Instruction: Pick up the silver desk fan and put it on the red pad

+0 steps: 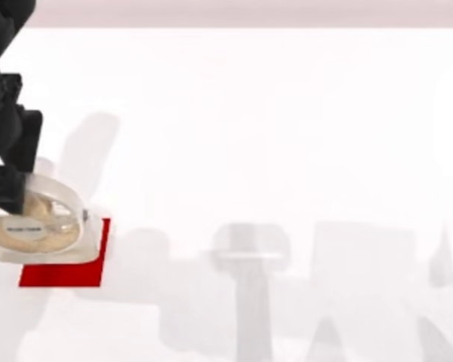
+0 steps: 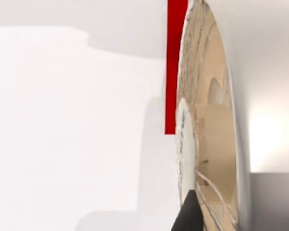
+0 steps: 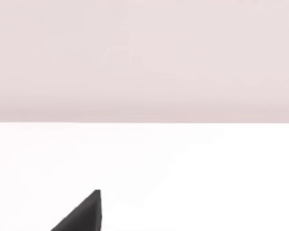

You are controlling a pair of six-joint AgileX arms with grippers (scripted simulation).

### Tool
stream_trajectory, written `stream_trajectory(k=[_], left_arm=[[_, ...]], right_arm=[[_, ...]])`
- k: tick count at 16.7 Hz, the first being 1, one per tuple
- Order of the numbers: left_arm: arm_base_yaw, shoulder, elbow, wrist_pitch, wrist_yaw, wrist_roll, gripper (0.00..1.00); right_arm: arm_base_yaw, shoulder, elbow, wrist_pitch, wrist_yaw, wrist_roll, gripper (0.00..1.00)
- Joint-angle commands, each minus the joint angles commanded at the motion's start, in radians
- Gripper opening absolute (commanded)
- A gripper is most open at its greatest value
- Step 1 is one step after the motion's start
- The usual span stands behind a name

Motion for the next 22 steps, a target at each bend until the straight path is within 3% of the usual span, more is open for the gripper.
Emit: stream_trajectory(k=[13, 22], left_arm=[[0.004, 0.016, -0.121, 0.137, 0.000, 0.005, 0.00], [0.004, 0.016, -0.121, 0.137, 0.000, 0.005, 0.68]], right_arm=[[0.000, 0.000, 0.000, 0.000, 0.000, 0.000, 1.00], [0.000, 0.000, 0.000, 0.000, 0.000, 0.000, 1.00]])
